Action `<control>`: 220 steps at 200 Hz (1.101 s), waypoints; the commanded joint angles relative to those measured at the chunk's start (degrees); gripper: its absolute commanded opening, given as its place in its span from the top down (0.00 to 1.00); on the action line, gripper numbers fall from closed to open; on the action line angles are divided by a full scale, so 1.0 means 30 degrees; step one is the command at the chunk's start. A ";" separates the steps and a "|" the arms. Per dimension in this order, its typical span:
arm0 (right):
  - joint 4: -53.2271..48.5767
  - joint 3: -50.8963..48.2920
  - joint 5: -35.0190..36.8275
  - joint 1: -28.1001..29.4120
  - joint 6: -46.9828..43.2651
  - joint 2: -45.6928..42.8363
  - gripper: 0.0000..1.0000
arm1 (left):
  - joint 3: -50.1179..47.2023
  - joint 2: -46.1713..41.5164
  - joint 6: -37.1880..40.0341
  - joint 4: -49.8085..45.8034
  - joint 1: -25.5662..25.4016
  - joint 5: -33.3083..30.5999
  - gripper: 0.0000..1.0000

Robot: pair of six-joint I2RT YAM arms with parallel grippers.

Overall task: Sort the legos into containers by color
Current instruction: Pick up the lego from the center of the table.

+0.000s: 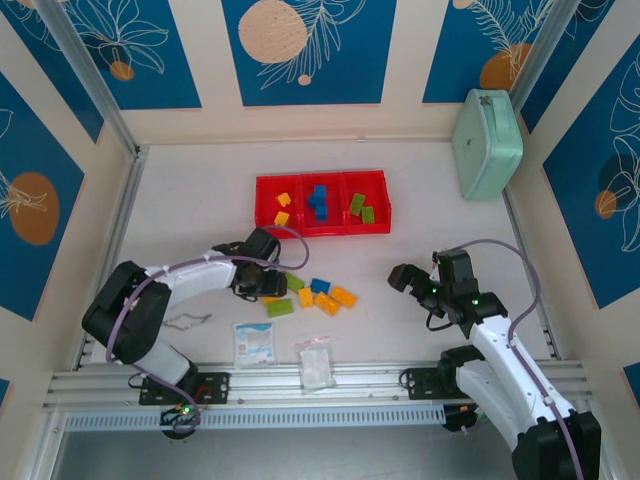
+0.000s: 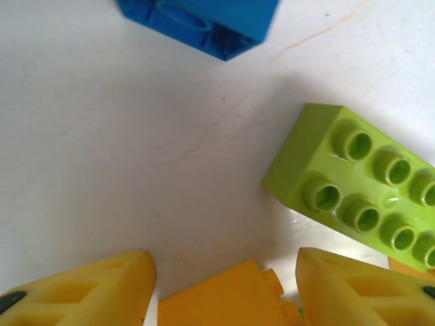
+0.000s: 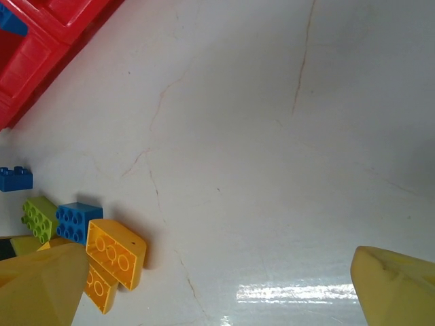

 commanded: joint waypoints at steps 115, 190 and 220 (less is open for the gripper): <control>0.0137 -0.0555 0.0402 -0.0053 0.0601 -0.0947 0.01 | -0.0109 -0.2039 -0.0852 -0.1990 0.0098 -0.1680 0.61; 0.0715 -0.0604 -0.0177 0.0002 0.0561 -0.0458 0.01 | 0.0965 -0.3860 -0.0368 -0.1743 0.1724 -0.3568 0.61; 0.0146 -0.0256 0.0047 -0.0012 0.0312 -0.0757 0.01 | 0.2660 -0.3286 0.0302 -0.0209 0.2720 -0.3990 0.61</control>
